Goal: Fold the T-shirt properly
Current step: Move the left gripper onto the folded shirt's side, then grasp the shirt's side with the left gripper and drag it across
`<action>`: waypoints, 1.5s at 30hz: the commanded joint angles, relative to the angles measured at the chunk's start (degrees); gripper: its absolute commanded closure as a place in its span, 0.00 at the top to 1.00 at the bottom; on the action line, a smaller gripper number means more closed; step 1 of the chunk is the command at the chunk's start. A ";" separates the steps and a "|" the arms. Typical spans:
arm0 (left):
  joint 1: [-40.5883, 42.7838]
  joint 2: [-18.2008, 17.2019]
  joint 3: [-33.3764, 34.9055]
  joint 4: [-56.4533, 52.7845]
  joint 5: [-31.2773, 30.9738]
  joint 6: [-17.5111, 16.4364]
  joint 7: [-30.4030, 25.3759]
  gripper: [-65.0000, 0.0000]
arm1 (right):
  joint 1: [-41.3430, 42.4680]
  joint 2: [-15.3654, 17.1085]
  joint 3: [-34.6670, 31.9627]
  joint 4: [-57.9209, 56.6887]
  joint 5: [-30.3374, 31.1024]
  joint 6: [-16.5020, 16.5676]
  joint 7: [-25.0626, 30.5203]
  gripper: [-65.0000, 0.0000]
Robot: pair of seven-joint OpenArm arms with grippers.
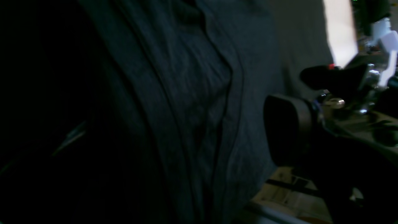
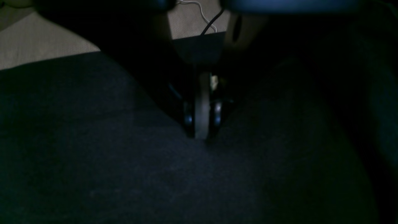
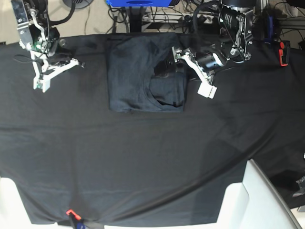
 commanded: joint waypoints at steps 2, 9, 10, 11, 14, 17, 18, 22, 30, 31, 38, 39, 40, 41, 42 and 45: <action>-0.14 0.11 -0.07 -1.55 1.21 0.58 0.52 1.00 | 0.15 0.43 0.27 0.86 -0.07 0.09 0.87 0.01; -0.23 -0.15 -0.07 -5.86 1.21 0.58 -4.13 0.82 | 0.06 0.43 0.27 0.86 -0.07 0.09 0.87 0.01; -0.23 -0.15 -0.07 -6.39 1.21 0.58 -4.57 0.70 | 0.06 0.43 0.27 0.86 -0.07 0.09 0.87 0.01; -0.32 -0.06 -0.07 -6.74 1.21 0.58 -4.57 0.59 | 0.06 0.43 0.27 0.86 -0.07 0.09 0.87 0.01; -1.20 -0.06 -0.07 -7.35 1.21 0.58 -4.49 0.23 | 0.06 0.43 0.27 0.77 -0.07 0.09 0.87 0.01; -1.46 -0.06 -0.07 -7.53 1.21 0.58 -4.49 0.00 | 0.06 0.43 0.27 0.77 -0.07 0.09 0.87 0.01; -1.46 -0.06 -0.15 -7.53 1.21 0.58 -4.49 0.00 | 0.06 0.43 0.27 0.77 -0.07 0.09 0.87 0.01; -2.69 -0.06 -0.07 -7.62 1.12 0.58 -4.22 0.00 | 0.06 0.43 0.27 0.68 -0.07 0.09 0.87 0.01; -4.72 -2.79 0.64 -5.86 1.38 0.58 1.49 0.00 | 0.06 0.43 0.27 0.68 -0.07 0.09 0.87 0.01; -5.07 -3.76 0.64 -5.77 1.38 0.58 2.28 0.00 | 0.06 0.43 0.27 0.51 -0.07 0.09 0.87 0.01; -5.24 -11.40 8.90 -3.75 1.38 0.58 4.92 0.00 | 0.59 0.43 0.27 -1.60 -0.07 0.09 0.96 0.01; -5.68 -12.19 10.48 -3.49 1.38 0.58 4.83 0.00 | 0.59 0.43 0.27 -1.60 -0.07 0.09 0.96 0.01; -6.83 -12.99 12.42 -3.57 1.38 0.58 4.83 0.00 | 0.59 0.35 0.27 -1.60 -0.07 0.09 0.96 0.01; -7.97 -14.13 14.70 -4.01 1.47 0.58 4.83 0.00 | 0.94 0.35 0.27 -1.60 -0.07 0.09 0.96 0.01; -8.67 -15.10 16.64 -4.01 1.74 0.58 4.74 0.00 | 1.03 0.35 0.27 -1.60 -0.07 0.09 0.96 0.01; -11.31 -16.33 22.44 -3.57 6.92 0.58 4.74 0.00 | 1.21 0.26 0.27 -1.60 -0.07 0.09 0.96 0.01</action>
